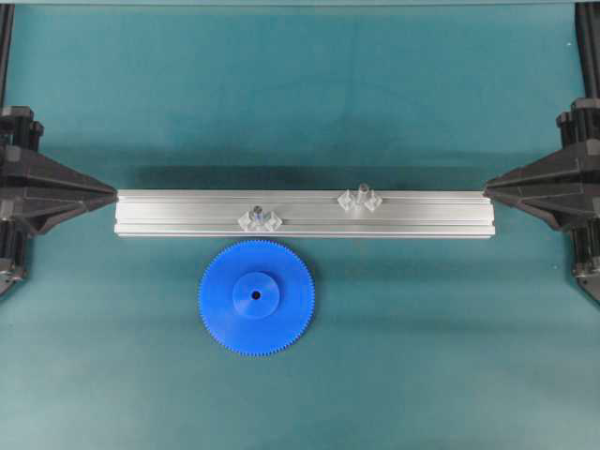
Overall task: Insert the large gear onto the shaft.
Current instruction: 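Move the left gripper right toward the blue gear's hub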
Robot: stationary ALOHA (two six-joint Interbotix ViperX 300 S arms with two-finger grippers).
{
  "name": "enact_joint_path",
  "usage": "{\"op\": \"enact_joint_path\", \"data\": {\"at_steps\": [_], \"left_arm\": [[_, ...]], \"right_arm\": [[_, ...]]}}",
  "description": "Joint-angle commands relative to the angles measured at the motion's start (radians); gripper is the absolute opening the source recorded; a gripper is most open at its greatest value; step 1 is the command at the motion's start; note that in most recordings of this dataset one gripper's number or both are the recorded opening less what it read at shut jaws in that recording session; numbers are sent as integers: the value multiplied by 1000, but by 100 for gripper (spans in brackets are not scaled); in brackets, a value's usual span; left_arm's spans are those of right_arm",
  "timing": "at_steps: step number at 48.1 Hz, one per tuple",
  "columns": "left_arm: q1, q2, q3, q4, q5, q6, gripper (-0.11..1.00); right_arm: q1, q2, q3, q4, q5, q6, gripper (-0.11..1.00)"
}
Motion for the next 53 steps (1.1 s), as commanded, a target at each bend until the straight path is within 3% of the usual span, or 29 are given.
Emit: {"op": "enact_joint_path", "data": {"at_steps": [1,3,7,16,37,53], "left_arm": [[9,23,-29,11,31,-3,11],[8,32,-37,11,61,-5,12],[8,57,-60,11,124,-3,5],[6,120,-114,11,230,0,1],[-95,402,-272,11,291,-11,1],[-120,540,-396,12,400,-12,2]], "right_arm": [[-2,14,-20,3,-2,0,16],[-2,12,-20,5,35,0,18],[-2,12,-28,9,150,0,34],[-11,11,-71,9,328,-3,28],[-91,46,-75,5,351,-9,30],[-98,58,-78,3,460,-9,47]]}}
